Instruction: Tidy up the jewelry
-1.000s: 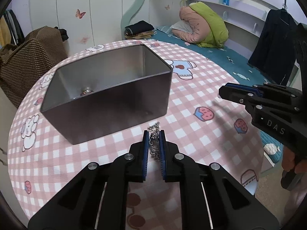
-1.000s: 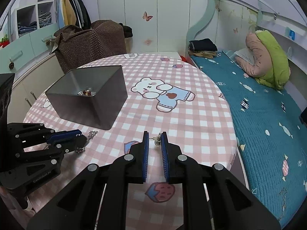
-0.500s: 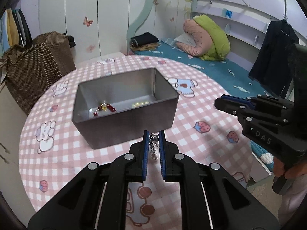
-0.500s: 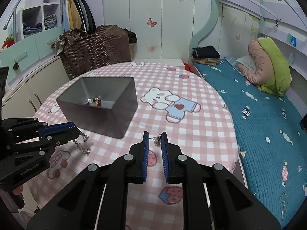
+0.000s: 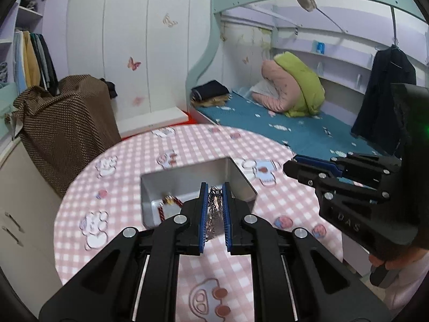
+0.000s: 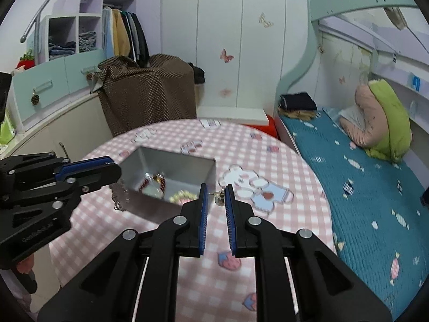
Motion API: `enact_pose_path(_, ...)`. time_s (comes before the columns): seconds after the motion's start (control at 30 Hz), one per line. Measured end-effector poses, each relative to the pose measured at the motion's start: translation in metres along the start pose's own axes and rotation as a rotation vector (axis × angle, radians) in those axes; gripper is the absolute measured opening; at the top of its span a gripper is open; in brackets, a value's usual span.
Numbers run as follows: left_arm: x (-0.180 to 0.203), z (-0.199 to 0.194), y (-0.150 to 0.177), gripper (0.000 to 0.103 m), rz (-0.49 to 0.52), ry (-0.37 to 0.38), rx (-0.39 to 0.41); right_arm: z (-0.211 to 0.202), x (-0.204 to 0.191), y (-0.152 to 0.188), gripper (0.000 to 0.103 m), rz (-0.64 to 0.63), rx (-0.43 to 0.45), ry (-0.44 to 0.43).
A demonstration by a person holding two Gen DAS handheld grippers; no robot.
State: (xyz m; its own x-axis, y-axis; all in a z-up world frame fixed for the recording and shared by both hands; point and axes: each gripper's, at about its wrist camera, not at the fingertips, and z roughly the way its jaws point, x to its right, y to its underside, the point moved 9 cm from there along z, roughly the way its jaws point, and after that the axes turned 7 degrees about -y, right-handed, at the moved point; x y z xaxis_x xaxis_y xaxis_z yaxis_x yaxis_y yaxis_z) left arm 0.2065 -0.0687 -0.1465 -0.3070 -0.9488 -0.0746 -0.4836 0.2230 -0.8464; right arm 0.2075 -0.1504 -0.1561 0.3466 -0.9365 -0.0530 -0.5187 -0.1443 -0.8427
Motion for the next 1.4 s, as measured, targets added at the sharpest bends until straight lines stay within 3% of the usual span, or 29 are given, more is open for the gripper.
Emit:
enact_pose_path(0.33,-0.026,0.008,-0.015,0.01,-0.056,-0.04,0.016,0.019,-0.022,-0.022,0.012,-0.02,0.009,-0.049)
enact_pose_path(0.9,-0.052,0.061,-0.001,0.011,-0.148,-0.029,-0.069,0.063,-0.032,-0.009,0.013,-0.008,-0.091,-0.102)
enact_pose_path(1.0,-0.053,0.069,0.001,0.012,-0.161,-0.014,-0.082,0.067,-0.033,-0.008,0.014,-0.009,-0.101,-0.117)
enact_pose_path(1.03,-0.053,0.07,0.002,0.017,-0.162,-0.015,-0.084,0.068,-0.032,-0.007,0.014,-0.008,-0.102,-0.115)
enact_pose_path(1.07,-0.054,0.071,0.002,0.032,-0.16,-0.023,-0.083,0.069,-0.031,-0.007,0.019,-0.007,-0.102,-0.112)
enact_pose_path(1.13,-0.058,0.07,0.003,0.048,-0.157,-0.06,-0.075,0.067,-0.024,-0.009,0.033,0.005,-0.095,-0.084)
enact_pose_path(1.2,-0.063,0.07,0.003,0.053,-0.163,-0.07,-0.076,0.065,-0.015,-0.01,0.056,0.02,-0.088,-0.058)
enact_pose_path(1.27,-0.067,0.07,0.004,0.061,-0.174,-0.077,-0.079,0.062,-0.008,-0.011,0.062,0.035,-0.079,-0.034)
enact_pose_path(1.4,-0.067,0.071,0.006,0.063,-0.17,-0.082,-0.085,0.059,-0.004,-0.011,0.065,0.038,-0.077,-0.025)
